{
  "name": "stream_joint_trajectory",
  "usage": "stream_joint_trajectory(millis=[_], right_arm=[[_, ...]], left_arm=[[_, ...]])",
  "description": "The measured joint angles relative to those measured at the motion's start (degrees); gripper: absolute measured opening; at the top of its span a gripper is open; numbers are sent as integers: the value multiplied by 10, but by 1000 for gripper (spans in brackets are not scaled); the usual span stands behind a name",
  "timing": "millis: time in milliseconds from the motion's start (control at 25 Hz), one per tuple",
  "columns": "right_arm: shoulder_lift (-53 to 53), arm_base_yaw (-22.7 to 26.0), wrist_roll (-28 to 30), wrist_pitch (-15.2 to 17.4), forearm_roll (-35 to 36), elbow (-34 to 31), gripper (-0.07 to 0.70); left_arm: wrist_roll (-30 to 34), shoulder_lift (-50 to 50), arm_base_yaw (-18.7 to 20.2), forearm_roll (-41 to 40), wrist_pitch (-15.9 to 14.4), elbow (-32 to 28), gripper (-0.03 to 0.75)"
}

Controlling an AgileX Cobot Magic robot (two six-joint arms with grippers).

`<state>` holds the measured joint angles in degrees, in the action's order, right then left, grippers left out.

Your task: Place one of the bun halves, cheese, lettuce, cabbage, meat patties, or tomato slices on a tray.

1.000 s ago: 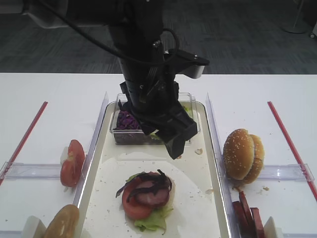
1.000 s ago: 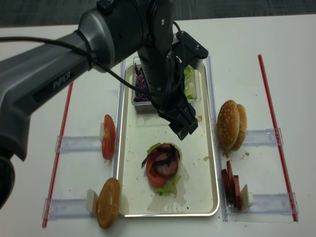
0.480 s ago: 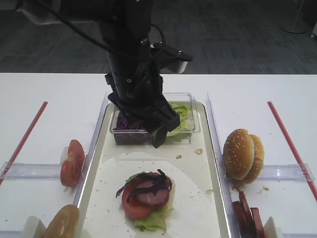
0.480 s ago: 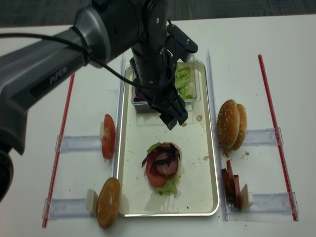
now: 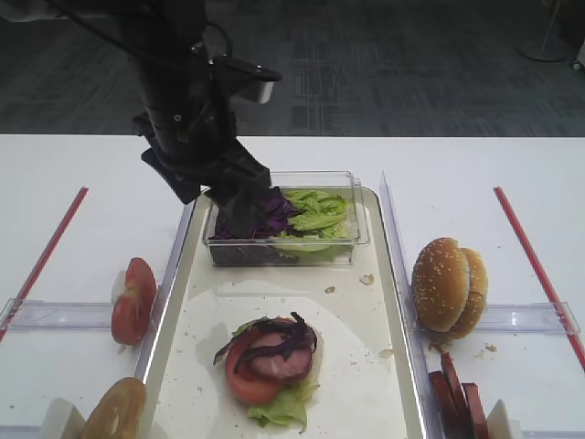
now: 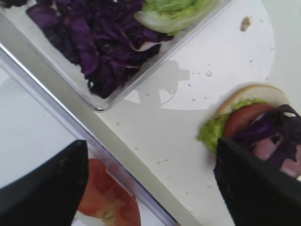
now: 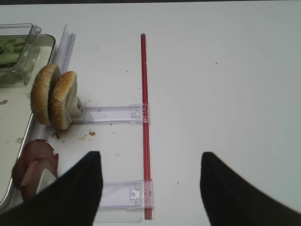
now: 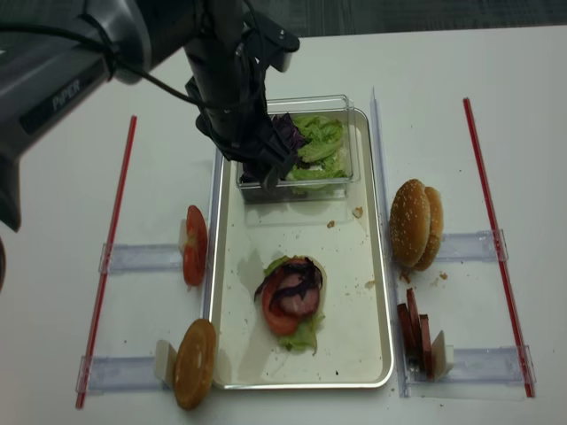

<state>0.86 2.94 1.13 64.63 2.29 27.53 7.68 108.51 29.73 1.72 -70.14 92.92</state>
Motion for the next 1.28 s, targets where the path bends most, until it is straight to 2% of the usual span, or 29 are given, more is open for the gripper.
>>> stream_joint_trajectory(millis=[400, 880, 1280], right_arm=[[0, 0, 0, 0, 0, 0, 433], [0, 0, 0, 0, 0, 0, 428], [0, 0, 0, 0, 0, 0, 428]], left_arm=[[0, 0, -79, 0, 0, 0, 515], [0, 0, -169, 0, 0, 0, 515], [0, 0, -229, 0, 0, 0, 515]])
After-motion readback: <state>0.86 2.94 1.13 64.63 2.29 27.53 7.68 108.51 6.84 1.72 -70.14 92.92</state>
